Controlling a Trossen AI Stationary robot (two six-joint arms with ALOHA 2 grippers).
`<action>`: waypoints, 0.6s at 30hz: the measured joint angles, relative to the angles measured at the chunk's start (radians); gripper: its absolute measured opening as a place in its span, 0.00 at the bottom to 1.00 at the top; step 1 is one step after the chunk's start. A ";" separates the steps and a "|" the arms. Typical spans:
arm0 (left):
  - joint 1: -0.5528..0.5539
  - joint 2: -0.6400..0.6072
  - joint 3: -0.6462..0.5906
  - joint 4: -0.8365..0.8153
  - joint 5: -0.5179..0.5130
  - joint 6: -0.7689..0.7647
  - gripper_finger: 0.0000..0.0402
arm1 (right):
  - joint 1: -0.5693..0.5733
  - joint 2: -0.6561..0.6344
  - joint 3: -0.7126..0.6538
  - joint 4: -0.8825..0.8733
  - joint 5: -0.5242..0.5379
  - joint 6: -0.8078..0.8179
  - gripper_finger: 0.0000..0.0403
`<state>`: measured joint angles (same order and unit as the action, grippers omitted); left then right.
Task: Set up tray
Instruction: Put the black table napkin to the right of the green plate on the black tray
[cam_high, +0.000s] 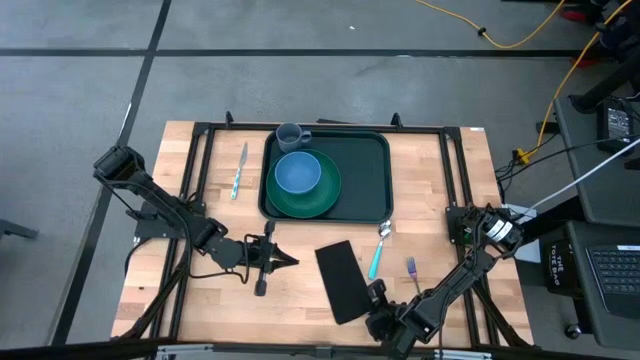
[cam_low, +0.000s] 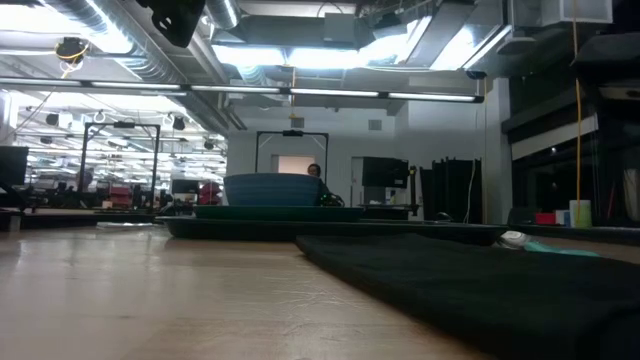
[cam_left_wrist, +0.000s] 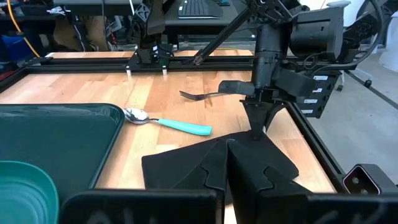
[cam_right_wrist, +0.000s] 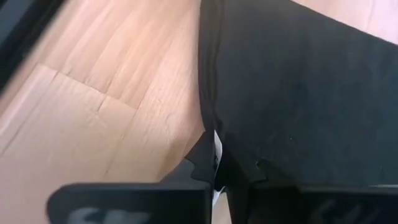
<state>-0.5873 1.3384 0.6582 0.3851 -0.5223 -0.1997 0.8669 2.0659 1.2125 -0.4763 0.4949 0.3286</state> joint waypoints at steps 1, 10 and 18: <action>0.000 0.000 0.000 0.000 0.000 0.000 0.01 | 0.000 0.000 0.000 0.000 0.001 0.010 0.04; 0.000 0.000 0.000 0.000 0.000 0.000 0.01 | 0.000 0.010 0.031 -0.017 0.049 0.032 0.04; 0.000 0.000 0.000 0.000 0.000 0.001 0.00 | -0.010 0.021 0.162 -0.249 0.086 0.005 0.04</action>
<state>-0.5872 1.3384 0.6582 0.3852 -0.5220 -0.1989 0.8569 2.0870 1.3745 -0.7254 0.5812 0.3339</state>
